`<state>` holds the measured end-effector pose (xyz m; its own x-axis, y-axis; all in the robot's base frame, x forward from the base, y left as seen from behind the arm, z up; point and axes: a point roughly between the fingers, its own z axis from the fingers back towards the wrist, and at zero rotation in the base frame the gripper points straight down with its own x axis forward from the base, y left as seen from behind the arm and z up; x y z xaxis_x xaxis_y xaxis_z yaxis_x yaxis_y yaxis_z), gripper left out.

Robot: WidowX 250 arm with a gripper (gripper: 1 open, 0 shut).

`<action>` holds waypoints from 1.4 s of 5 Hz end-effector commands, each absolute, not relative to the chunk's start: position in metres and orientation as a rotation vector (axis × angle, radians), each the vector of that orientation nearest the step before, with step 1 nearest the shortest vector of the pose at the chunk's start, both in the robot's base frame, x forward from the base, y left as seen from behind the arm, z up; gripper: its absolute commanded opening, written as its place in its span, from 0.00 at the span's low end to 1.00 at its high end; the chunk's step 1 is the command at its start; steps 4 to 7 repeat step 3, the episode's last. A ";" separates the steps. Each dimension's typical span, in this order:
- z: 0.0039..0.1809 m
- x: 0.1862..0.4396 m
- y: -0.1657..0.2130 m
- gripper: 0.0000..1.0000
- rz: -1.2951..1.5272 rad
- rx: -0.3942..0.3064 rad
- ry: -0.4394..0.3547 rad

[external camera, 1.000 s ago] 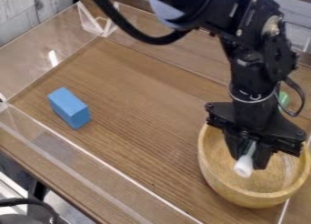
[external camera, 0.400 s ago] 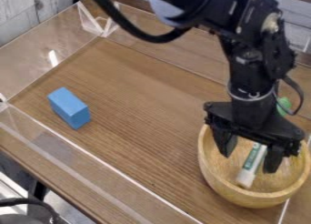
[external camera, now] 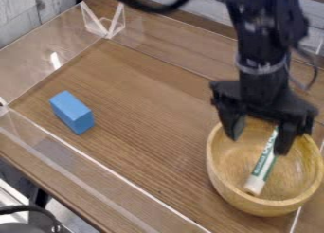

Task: Put the green marker in the brown bowl

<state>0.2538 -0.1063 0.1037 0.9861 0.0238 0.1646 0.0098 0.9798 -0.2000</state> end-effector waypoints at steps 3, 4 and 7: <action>0.179 0.268 -0.034 1.00 0.030 -0.158 -0.266; 0.179 0.268 -0.034 1.00 0.030 -0.158 -0.266; 0.179 0.268 -0.034 1.00 0.030 -0.158 -0.266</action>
